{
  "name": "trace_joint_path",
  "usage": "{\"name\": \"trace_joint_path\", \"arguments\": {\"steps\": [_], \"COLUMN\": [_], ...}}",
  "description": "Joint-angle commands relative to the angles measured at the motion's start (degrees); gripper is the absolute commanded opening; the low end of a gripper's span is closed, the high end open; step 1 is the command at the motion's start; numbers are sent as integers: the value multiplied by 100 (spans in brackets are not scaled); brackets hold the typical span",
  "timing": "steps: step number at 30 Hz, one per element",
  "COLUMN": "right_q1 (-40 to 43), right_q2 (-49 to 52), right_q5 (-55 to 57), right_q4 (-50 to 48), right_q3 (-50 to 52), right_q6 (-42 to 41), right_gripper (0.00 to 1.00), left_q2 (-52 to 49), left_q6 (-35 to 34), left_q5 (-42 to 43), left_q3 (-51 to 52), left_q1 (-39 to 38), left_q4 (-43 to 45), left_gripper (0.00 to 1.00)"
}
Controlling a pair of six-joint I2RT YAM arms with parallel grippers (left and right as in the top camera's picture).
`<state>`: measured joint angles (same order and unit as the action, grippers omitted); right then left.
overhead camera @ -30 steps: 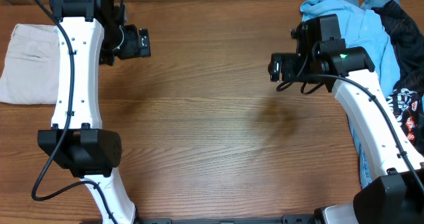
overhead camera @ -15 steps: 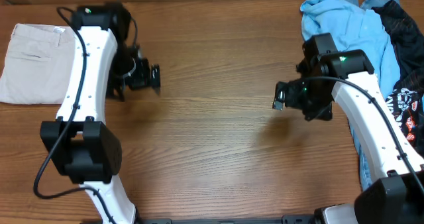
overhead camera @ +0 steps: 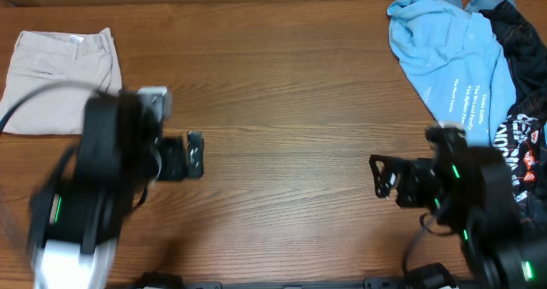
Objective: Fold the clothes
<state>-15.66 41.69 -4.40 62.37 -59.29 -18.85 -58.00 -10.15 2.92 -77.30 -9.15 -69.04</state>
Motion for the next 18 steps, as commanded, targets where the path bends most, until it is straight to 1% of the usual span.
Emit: {"name": "trace_joint_path", "arguments": {"steps": [1, 3, 6, 9, 18], "right_q1": [-109, -109, -109, -109, -109], "right_q2": [-660, -922, -946, -938, -938], "right_q5": [566, 743, 752, 734, 734], "right_q4": [-417, -654, -608, -455, -330], "right_q3": [511, 686, 732, 732, 732], "right_q6": [-70, -70, -70, -70, -70], "right_gripper": [100, 100, 100, 100, 100], "left_q2": [1016, 1602, 2085, 2258, 2249], "left_q6": [-72, -103, -103, -101, -101], "left_q5": [-741, -986, -997, -994, -994], "left_q3": [826, 1270, 1574, 1613, 1613], "left_q1": [-39, -35, -35, -35, -35], "left_q4": [686, 1248, 1491, 1261, 343], "left_gripper": [100, 100, 100, 100, 100]}}
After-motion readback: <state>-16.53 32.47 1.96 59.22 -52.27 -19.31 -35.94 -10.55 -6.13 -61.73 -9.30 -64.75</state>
